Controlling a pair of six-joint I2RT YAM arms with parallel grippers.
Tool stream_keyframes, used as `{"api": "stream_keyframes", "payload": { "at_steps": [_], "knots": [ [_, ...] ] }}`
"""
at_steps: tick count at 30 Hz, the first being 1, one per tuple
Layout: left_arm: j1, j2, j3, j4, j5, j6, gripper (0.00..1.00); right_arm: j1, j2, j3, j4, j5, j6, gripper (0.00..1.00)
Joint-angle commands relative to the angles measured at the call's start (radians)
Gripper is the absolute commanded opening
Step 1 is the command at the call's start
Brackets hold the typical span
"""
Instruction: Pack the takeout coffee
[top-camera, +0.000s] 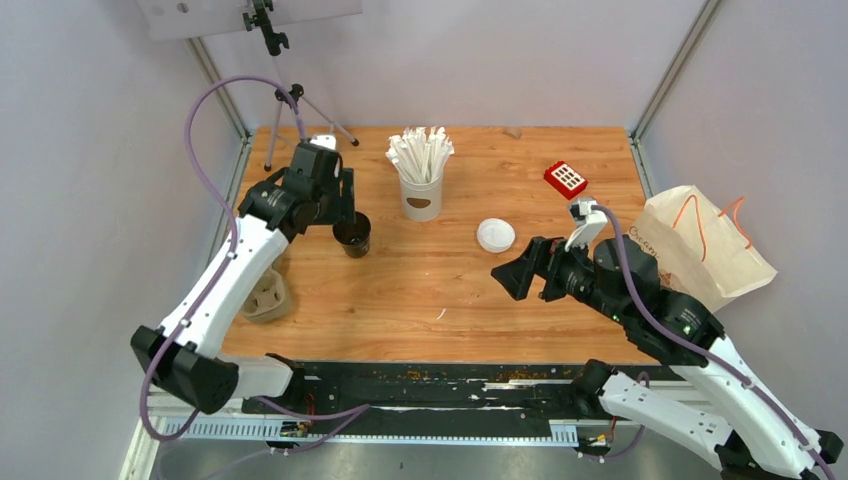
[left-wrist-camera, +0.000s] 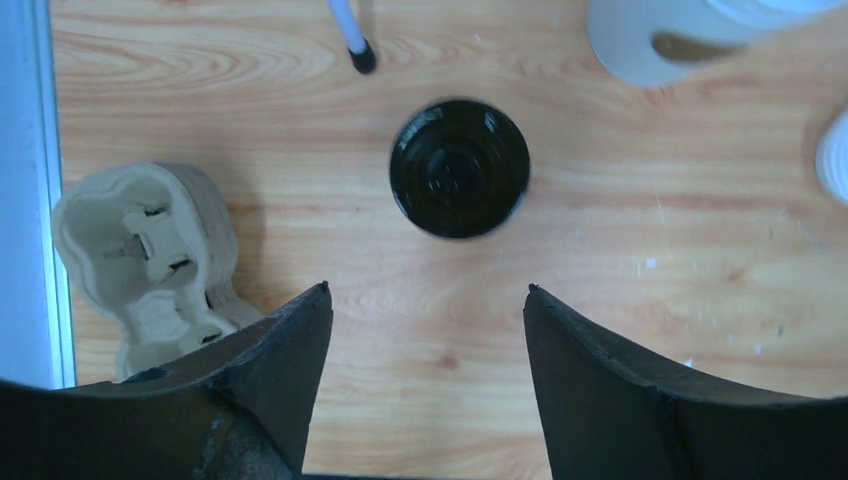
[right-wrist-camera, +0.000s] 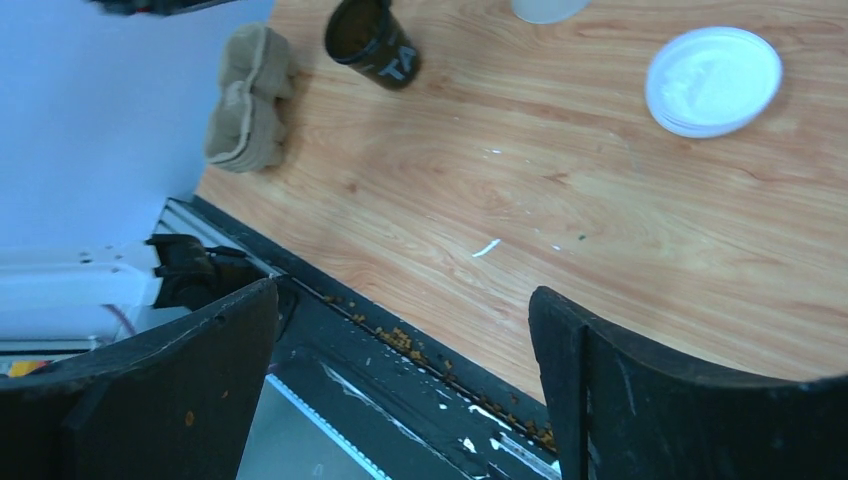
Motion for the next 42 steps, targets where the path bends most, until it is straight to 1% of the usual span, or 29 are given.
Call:
{"api": "stream_keyframes", "payload": {
  "at_steps": [1,3,7,11,15,17,19,22,24,27,32,36,42],
  "knots": [
    [0.09,0.076,0.068,0.117,0.006,0.007,0.76,0.005,-0.023,0.013,0.063,-0.119,-0.021,0.94],
    [0.124,0.103,0.058,0.148,0.02,0.019,0.74,0.005,-0.026,0.018,0.057,-0.138,-0.042,0.92],
    [0.202,0.151,0.027,0.195,0.131,0.06,0.73,0.006,-0.025,0.044,0.053,-0.157,-0.066,0.9],
    [0.242,0.18,0.003,0.215,0.193,0.085,0.64,0.005,-0.052,0.013,0.149,-0.192,-0.046,0.87],
    [0.258,0.19,-0.035,0.232,0.178,0.112,0.59,0.005,-0.045,-0.003,0.162,-0.174,-0.02,0.86],
    [0.277,0.189,-0.068,0.253,0.197,0.115,0.56,0.006,-0.038,-0.021,0.168,-0.168,0.001,0.86],
    [0.293,0.191,-0.096,0.274,0.233,0.106,0.55,0.006,-0.029,-0.033,0.176,-0.181,0.022,0.86],
    [0.294,0.205,-0.122,0.3,0.261,0.103,0.53,0.006,-0.013,-0.033,0.185,-0.214,0.044,0.85],
    [0.296,0.224,-0.132,0.308,0.24,0.102,0.49,0.006,-0.006,-0.031,0.183,-0.227,0.045,0.85],
    [0.296,0.255,-0.126,0.302,0.193,0.096,0.44,0.005,-0.007,-0.033,0.18,-0.211,0.045,0.85],
    [0.296,0.285,-0.122,0.307,0.211,0.09,0.36,0.005,-0.008,-0.035,0.173,-0.167,0.033,0.85],
    [0.296,0.306,-0.134,0.315,0.198,0.101,0.34,0.006,0.01,-0.023,0.17,-0.174,0.013,0.85],
    [0.296,0.314,-0.149,0.346,0.268,0.108,0.3,0.005,0.03,-0.011,0.159,-0.182,-0.017,0.85]
  ]
}}
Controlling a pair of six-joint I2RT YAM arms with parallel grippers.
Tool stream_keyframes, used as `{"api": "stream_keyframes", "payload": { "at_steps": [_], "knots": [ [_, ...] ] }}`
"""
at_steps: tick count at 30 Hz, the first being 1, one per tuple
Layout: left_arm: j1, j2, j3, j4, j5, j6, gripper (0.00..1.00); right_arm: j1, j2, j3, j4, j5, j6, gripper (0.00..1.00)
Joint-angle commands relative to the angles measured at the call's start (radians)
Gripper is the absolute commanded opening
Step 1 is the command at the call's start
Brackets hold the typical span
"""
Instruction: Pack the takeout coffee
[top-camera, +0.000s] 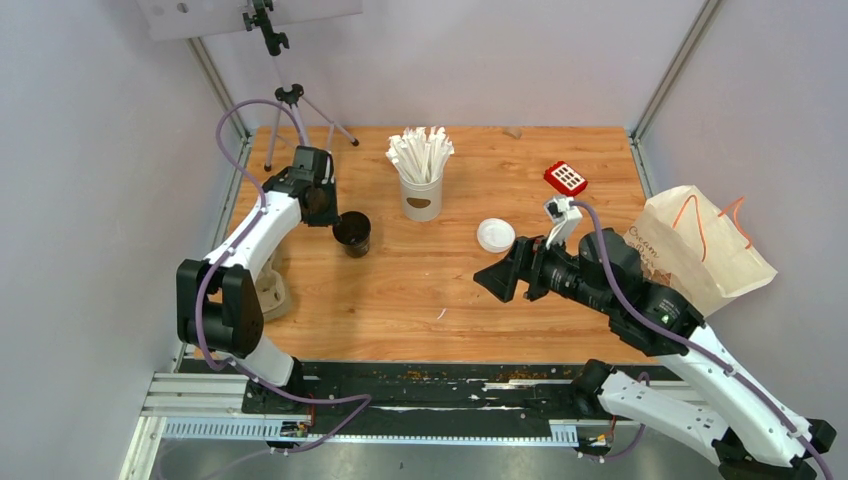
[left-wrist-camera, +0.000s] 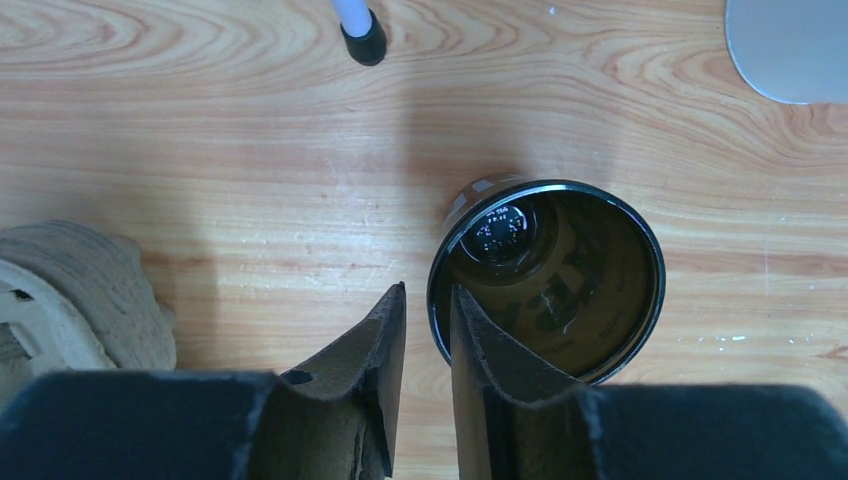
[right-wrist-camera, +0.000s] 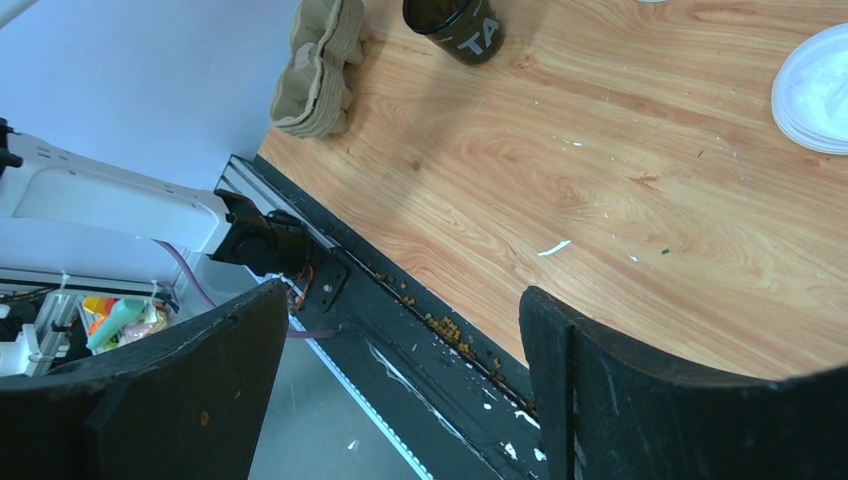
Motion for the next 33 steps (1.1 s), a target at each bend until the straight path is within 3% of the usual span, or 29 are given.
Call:
{"api": "stream_keyframes", "payload": {
  "at_steps": [1,16,25,33],
  "knots": [
    [0.006,-0.001,-0.017,0.052,0.04,0.02,0.3,0.006,0.012,0.031,0.02,0.0,-0.04,0.85],
    [0.006,0.024,0.008,0.027,0.061,0.035,0.21,0.006,-0.045,0.029,-0.02,0.079,-0.073,0.83],
    [0.006,-0.015,0.014,0.009,0.079,0.029,0.0,0.006,-0.104,-0.006,-0.013,0.158,-0.068,0.79],
    [0.006,-0.056,0.03,-0.054,0.146,0.01,0.0,0.006,-0.142,-0.072,-0.016,0.18,-0.059,0.79]
  ]
}}
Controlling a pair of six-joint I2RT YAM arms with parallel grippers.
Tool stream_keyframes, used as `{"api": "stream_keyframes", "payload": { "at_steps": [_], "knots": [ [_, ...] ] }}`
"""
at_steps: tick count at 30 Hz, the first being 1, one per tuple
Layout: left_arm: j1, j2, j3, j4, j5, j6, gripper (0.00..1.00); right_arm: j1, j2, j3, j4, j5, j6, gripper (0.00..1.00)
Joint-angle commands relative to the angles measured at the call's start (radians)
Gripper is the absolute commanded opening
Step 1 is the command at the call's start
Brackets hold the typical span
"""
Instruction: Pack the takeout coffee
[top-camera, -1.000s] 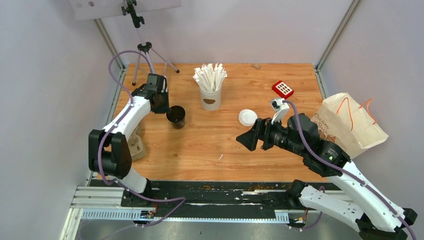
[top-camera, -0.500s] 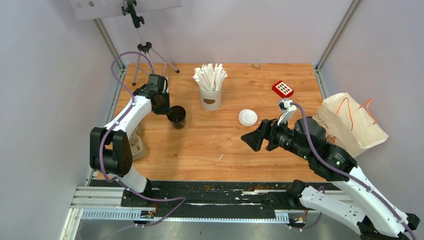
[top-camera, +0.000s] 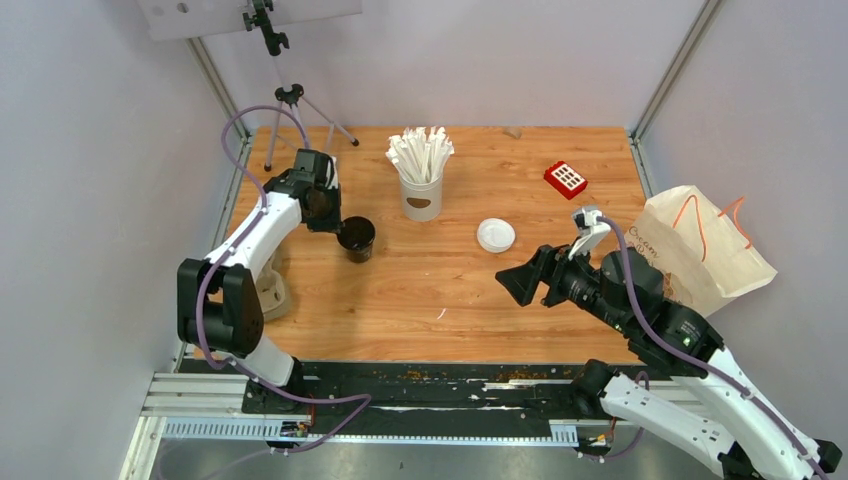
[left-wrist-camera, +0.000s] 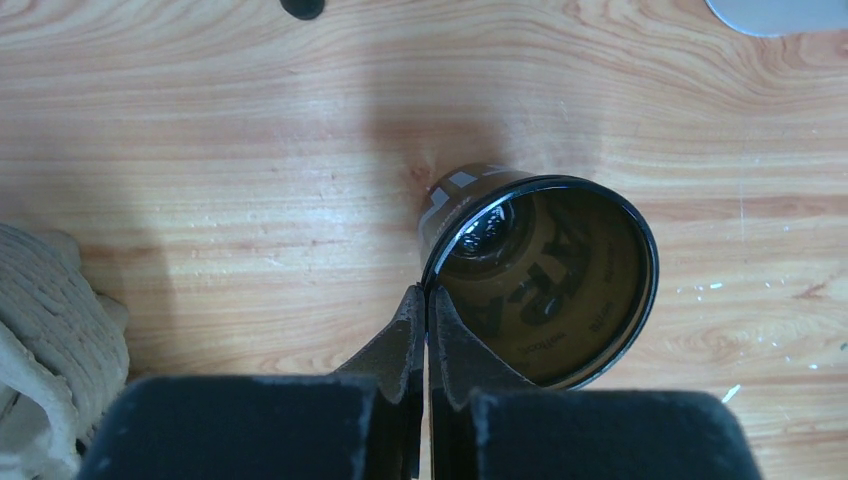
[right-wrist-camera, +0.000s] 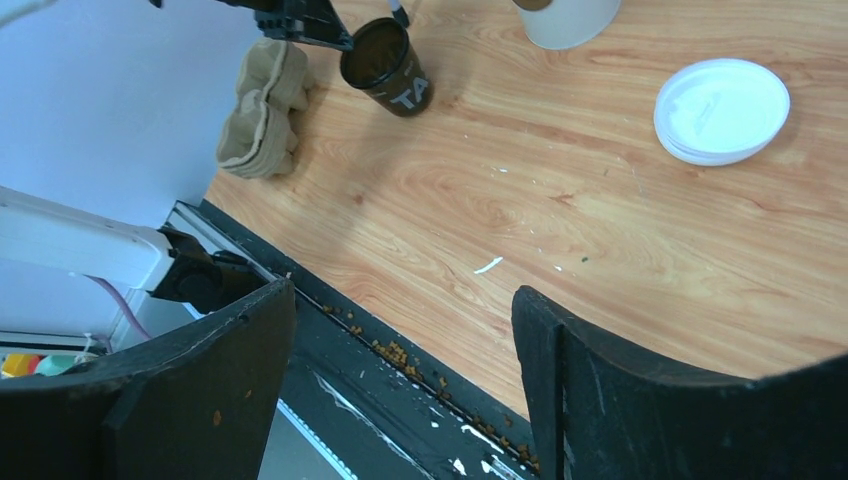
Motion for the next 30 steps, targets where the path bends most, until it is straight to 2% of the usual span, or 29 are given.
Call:
{"api": "stream_keyframes", "payload": {
  "at_steps": [1,6,11,17,21,30],
  "knots": [
    [0.006,-0.073,0.049,-0.044,0.052,-0.007,0.0,0.006,-0.023,-0.032,0.018,0.039,-0.01,0.79],
    [0.006,-0.112,0.055,-0.056,0.018,-0.006,0.0,0.005,-0.01,-0.05,0.048,0.062,-0.022,0.79],
    [0.006,-0.106,0.071,-0.061,0.072,-0.014,0.0,0.006,0.003,-0.078,0.046,0.038,-0.016,0.79],
    [0.008,-0.095,0.117,-0.084,0.002,-0.008,0.0,0.006,-0.03,-0.094,0.044,0.044,-0.011,0.79],
    [0.008,-0.087,0.169,-0.119,0.06,-0.021,0.0,0.006,-0.028,-0.078,0.03,0.047,-0.023,0.79],
    [0.006,-0.181,0.36,-0.27,0.069,0.007,0.0,0.006,-0.013,-0.018,0.03,0.059,-0.097,0.81]
  ]
}}
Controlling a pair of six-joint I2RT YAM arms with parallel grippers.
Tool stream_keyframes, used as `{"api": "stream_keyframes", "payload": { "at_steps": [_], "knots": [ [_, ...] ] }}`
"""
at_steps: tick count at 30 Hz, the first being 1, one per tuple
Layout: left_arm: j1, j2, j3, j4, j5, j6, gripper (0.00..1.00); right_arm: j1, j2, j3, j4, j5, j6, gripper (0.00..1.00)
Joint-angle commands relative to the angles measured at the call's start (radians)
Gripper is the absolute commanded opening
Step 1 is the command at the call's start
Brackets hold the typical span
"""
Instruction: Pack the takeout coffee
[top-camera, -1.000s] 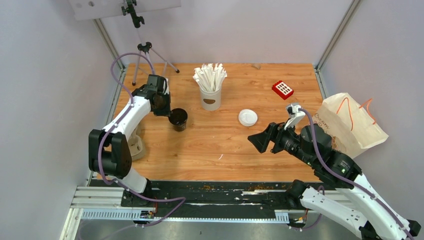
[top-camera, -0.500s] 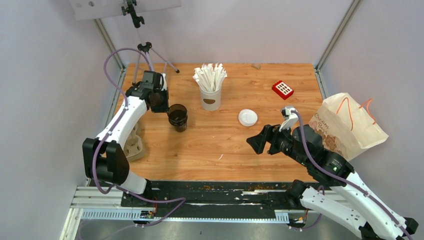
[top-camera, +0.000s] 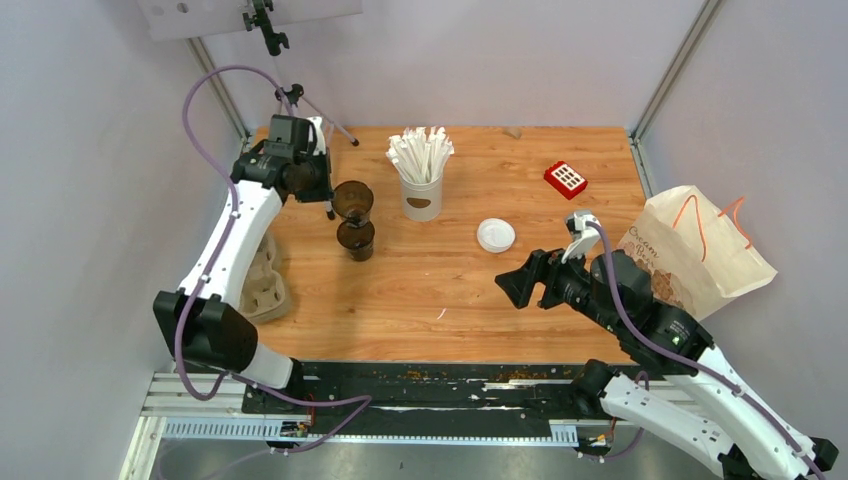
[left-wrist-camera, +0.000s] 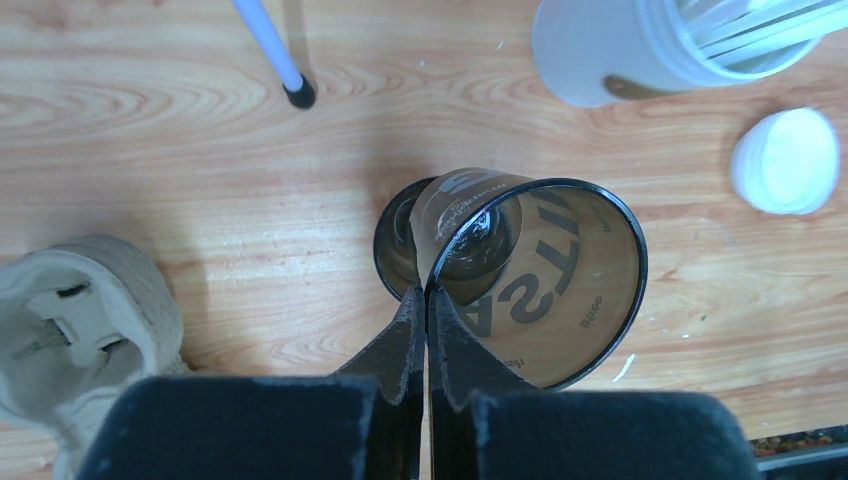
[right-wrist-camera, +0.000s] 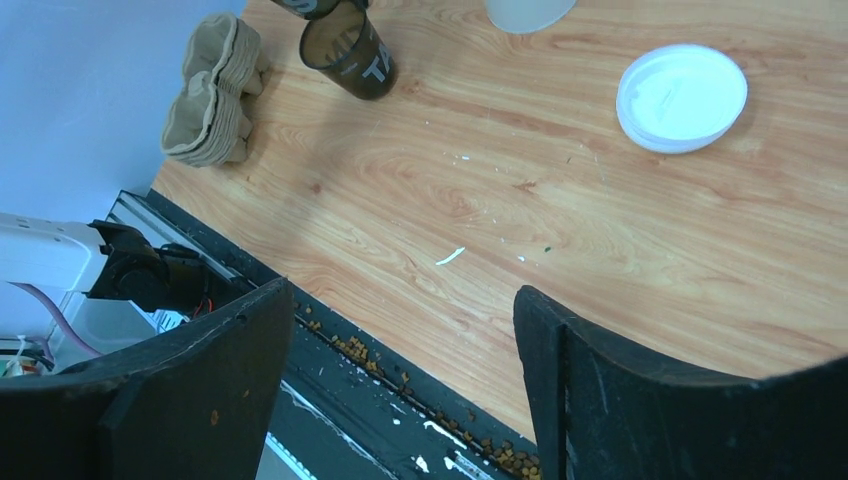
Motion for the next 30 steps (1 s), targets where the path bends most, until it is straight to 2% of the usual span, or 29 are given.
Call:
{"api": "stream_keyframes", "payload": {
  "at_steps": [1,7,11,14,22,25,30],
  "knots": [
    [0.006,-0.111,0.099,-0.073,0.032,0.009,0.0,0.007,0.002,0.075,0.027,0.024,-0.071,0.81],
    [-0.018,-0.214,0.056,-0.088,0.166,-0.012,0.0,0.005,-0.008,0.077,0.021,0.035,-0.115,0.89],
    [-0.133,-0.267,0.032,-0.145,0.087,-0.003,0.0,0.005,-0.017,0.103,0.007,0.028,-0.159,0.98],
    [-0.235,-0.3,0.008,-0.164,0.051,-0.021,0.0,0.005,-0.006,0.148,-0.032,0.074,-0.214,1.0],
    [-0.475,-0.344,-0.161,-0.042,-0.025,-0.148,0.0,0.006,0.001,0.232,-0.139,0.136,-0.202,1.0],
    [-0.552,-0.317,-0.235,0.042,-0.056,-0.192,0.0,0.005,-0.032,0.203,-0.132,0.117,-0.163,1.0],
    [-0.653,-0.209,-0.275,0.159,-0.06,-0.225,0.0,0.005,-0.059,0.169,-0.157,0.131,-0.105,1.0]
  ]
}}
